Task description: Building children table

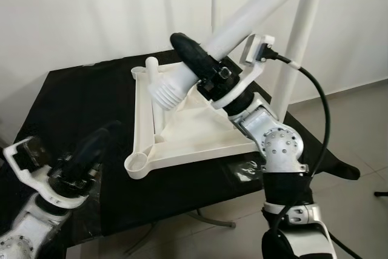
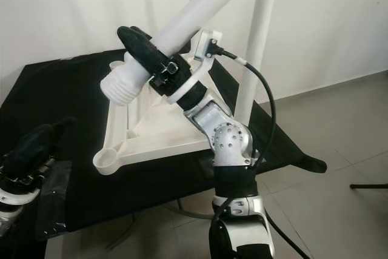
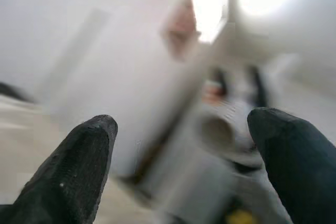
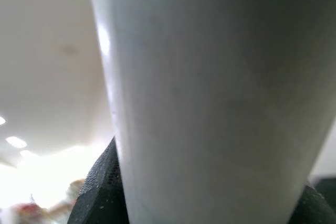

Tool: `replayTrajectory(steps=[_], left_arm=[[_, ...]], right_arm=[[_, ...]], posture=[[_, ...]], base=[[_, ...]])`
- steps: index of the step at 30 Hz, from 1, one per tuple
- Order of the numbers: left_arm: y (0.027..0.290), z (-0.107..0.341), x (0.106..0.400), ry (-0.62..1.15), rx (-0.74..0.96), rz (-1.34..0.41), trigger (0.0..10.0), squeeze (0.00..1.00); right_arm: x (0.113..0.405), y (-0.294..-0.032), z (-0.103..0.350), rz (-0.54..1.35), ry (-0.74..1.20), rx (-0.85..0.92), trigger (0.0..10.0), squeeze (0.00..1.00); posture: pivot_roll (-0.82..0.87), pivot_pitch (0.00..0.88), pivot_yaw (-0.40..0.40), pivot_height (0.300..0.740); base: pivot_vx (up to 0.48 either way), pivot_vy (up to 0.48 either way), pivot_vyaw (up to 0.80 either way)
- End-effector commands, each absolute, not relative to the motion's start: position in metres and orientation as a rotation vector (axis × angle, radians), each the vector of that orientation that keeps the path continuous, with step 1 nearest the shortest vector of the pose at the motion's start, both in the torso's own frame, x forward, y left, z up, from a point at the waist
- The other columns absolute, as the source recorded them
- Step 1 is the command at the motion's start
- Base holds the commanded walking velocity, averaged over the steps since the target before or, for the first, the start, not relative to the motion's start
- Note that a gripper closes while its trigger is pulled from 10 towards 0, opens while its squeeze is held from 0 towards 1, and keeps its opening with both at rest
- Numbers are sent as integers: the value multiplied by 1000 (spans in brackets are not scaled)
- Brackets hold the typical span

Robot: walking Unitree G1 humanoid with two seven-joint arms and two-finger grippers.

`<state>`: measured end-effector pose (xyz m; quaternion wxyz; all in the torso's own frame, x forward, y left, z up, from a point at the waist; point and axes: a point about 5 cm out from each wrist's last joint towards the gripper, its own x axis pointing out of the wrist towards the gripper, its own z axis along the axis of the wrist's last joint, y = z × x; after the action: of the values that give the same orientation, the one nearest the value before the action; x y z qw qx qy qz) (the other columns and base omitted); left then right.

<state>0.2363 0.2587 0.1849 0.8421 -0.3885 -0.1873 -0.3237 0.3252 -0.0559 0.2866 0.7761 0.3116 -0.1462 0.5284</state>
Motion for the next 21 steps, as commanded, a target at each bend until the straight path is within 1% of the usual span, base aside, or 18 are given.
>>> replayTrajectory(steps=[1,2,5,6,7,8,11,13,15,16,20,21], left_arm=[[284,173,249,-343,-769,-413,10000,1000],[289,171,254,-328,-759,-343,10000,1000],[291,170,257,-321,-753,-308,10000,1000],[293,169,260,-313,-734,-267,10000,0],[293,169,260,-313,-734,-267,10000,0],[295,169,263,-310,-716,-217,10000,0],[298,169,266,-302,-702,-175,10000,0],[299,166,272,-277,-656,-99,10000,0],[299,165,275,-270,-646,-81,10000,0],[297,165,278,-256,-599,-57,10000,0],[296,165,280,-252,-575,-47,10000,0],[292,164,282,-234,-539,-46,10000,0]], right_arm=[[326,-46,279,1118,-292,563,0,0],[327,-45,276,1104,-281,534,588,0],[328,-44,274,1093,-276,517,588,0],[328,-44,271,1080,-269,493,7059,0],[328,-44,271,1080,-269,493,7059,0],[329,-44,269,1072,-264,476,10000,0],[329,-43,268,1066,-261,464,10000,0],[331,-45,264,1042,-261,430,10000,0],[331,-45,263,1029,-264,416,10000,0],[333,-47,260,999,-270,389,10000,0],[334,-48,258,986,-272,373,10000,0],[335,-48,255,970,-266,345,10000,0]], posture=[[-73,0,34,740],[-73,0,34,740],[-74,0,34,740],[-75,0,35,740],[-75,0,35,740],[-75,0,35,740],[-76,0,35,740],[-71,0,41,740],[-71,0,41,740],[-67,0,41,740],[-67,0,41,740],[-58,0,33,740]], base=[[0,0,0],[0,0,0],[0,0,0],[0,0,0],[0,0,0],[0,0,0],[0,0,0],[0,0,0],[0,0,0],[0,0,0],[0,0,0],[0,0,0]])
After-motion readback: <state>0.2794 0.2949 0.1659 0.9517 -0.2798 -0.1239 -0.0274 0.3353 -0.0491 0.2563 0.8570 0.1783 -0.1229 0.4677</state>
